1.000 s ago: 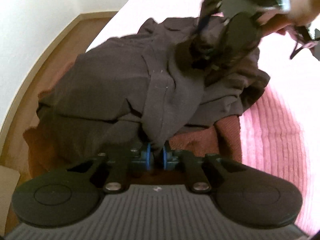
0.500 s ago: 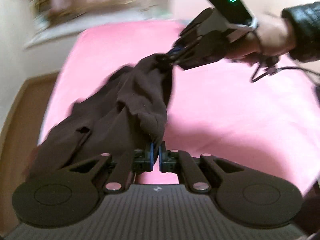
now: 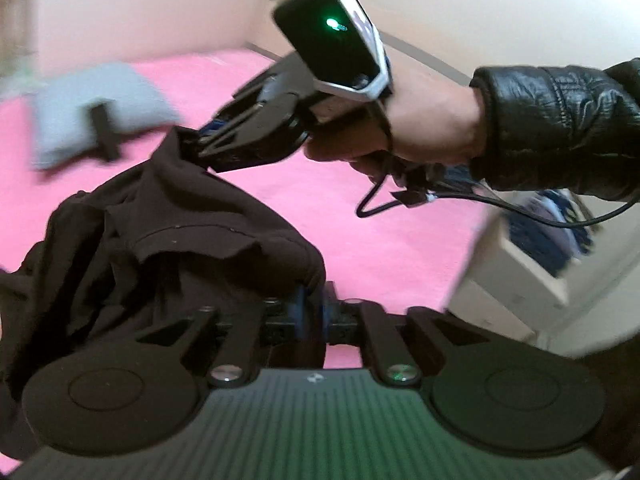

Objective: Fold clothes
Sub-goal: 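Lift the sweater with both grippers and shake it out above the bed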

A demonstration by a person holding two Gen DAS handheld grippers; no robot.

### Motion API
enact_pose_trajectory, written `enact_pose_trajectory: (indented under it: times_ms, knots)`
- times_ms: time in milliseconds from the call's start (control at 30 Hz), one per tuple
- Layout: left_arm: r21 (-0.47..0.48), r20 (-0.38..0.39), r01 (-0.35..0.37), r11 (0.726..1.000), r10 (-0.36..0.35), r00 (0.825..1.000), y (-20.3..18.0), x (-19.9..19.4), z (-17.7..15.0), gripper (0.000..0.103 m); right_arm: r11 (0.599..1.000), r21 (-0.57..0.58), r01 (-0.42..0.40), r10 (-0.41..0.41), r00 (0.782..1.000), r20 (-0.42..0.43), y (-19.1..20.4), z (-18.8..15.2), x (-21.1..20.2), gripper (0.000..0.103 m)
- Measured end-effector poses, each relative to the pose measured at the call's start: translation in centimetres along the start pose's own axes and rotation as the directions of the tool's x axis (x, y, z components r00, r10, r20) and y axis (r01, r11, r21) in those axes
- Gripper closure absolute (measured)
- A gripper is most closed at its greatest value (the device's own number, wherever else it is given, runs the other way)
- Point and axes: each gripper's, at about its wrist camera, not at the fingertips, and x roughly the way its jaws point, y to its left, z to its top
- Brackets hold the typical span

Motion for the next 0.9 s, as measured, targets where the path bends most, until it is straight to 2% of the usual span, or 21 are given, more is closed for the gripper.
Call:
enact_pose_trajectory:
  times_ms: [33, 67, 100, 133, 167, 267, 367, 433, 467, 567, 600, 667, 733, 800, 833, 867, 900]
  knots:
    - [0.005, -0.029, 0.027, 1.0, -0.027, 0.999, -0.6, 2.1, 0.9, 0.083, 1.0, 0.014, 0.025, -0.025, 0.999, -0.033, -1.6, -2.1, -0.4, 0.092]
    - [0.014, -0.051, 0.037, 0.999, -0.036, 0.998, -0.6, 3.8, 1.4, 0.073, 0.998, 0.024, 0.054, -0.052, 0.996, -0.068, -2.9, -4.4, -0.5, 0.085]
    - [0.024, -0.074, 0.043, 0.999, -0.041, 0.996, -0.5, 5.5, 1.8, 0.068, 0.994, 0.038, 0.1, -0.096, 0.991, -0.098, -4.0, -6.6, -0.9, 0.06]
    - [0.047, -0.102, 0.029, 0.998, -0.024, 0.994, 0.2, 7.0, 1.7, 0.063, 0.987, 0.052, 0.155, -0.147, 0.981, -0.126, -4.9, -8.8, -1.4, 0.04]
    - [0.07, -0.131, 0.016, 0.997, -0.007, 0.991, 0.9, 8.4, 1.7, 0.063, 0.978, 0.09, 0.189, -0.174, 0.973, -0.149, -5.5, -10.7, -2.1, 0.038]
    - [0.162, -0.205, -0.06, 0.985, 0.093, 0.974, 3.0, 11.7, 0.0, 0.061, 0.935, 0.245, 0.256, -0.206, 0.955, -0.211, -6.6, -16.2, -4.5, 0.038]
    - [0.303, -0.257, -0.13, 0.944, 0.213, 0.943, 5.4, 15.0, -2.2, 0.061, 0.858, 0.431, 0.279, -0.171, 0.947, -0.273, -5.1, -21.1, -6.6, 0.038]
    - [0.375, -0.271, -0.159, 0.913, 0.273, 0.923, 7.5, 17.4, -3.4, 0.061, 0.805, 0.521, 0.284, -0.131, 0.942, -0.31, -2.9, -22.7, -5.7, 0.038]
    - [0.417, -0.263, -0.164, 0.894, 0.292, 0.92, 8.4, 18.7, -3.2, 0.061, 0.777, 0.56, 0.287, -0.108, 0.937, -0.331, -1.9, -24.2, -5.3, 0.038]
    - [0.516, -0.21, -0.173, 0.839, 0.319, 0.924, 9.3, 20.7, -3.6, 0.052, 0.723, 0.617, 0.309, -0.077, 0.925, -0.373, 0.5, -27.1, -3.9, 0.037]
    - [0.534, -0.2, -0.166, 0.829, 0.314, 0.928, 9.9, 22.2, -3.3, 0.052, 0.696, 0.641, 0.324, -0.079, 0.921, -0.38, 0.8, -28.2, -3.7, 0.037]
    - [0.555, -0.187, -0.151, 0.818, 0.299, 0.936, 10.8, 24.7, -2.3, 0.052, 0.628, 0.695, 0.349, -0.084, 0.919, -0.386, 0.9, -30.0, -3.2, 0.035]
    - [0.577, -0.186, -0.131, 0.806, 0.286, 0.94, 10.8, 26.3, -1.8, 0.053, 0.533, 0.772, 0.347, -0.083, 0.929, -0.36, 0.4, -31.9, -3.1, 0.028]
    - [0.604, -0.203, -0.11, 0.789, 0.286, 0.936, 10.9, 27.9, -1.4, 0.076, 0.454, 0.835, 0.311, -0.06, 0.946, -0.32, -0.1, -32.6, -2.4, 0.028]
    - [0.599, -0.21, -0.118, 0.792, 0.297, 0.932, 11.2, 28.2, -1.0, 0.098, 0.417, 0.863, 0.284, -0.041, 0.955, -0.295, -0.2, -33.0, -2.2, 0.028]
    - [0.592, -0.214, -0.125, 0.796, 0.305, 0.928, 11.5, 28.4, -0.6, 0.098, 0.378, 0.889, 0.257, -0.023, 0.963, -0.269, -0.2, -33.5, -2.0, 0.028]
    - [0.574, -0.204, -0.133, 0.808, 0.299, 0.932, 11.7, 27.6, 0.0, 0.099, 0.358, 0.903, 0.238, -0.011, 0.968, -0.25, -0.2, -33.7, -1.7, 0.028]
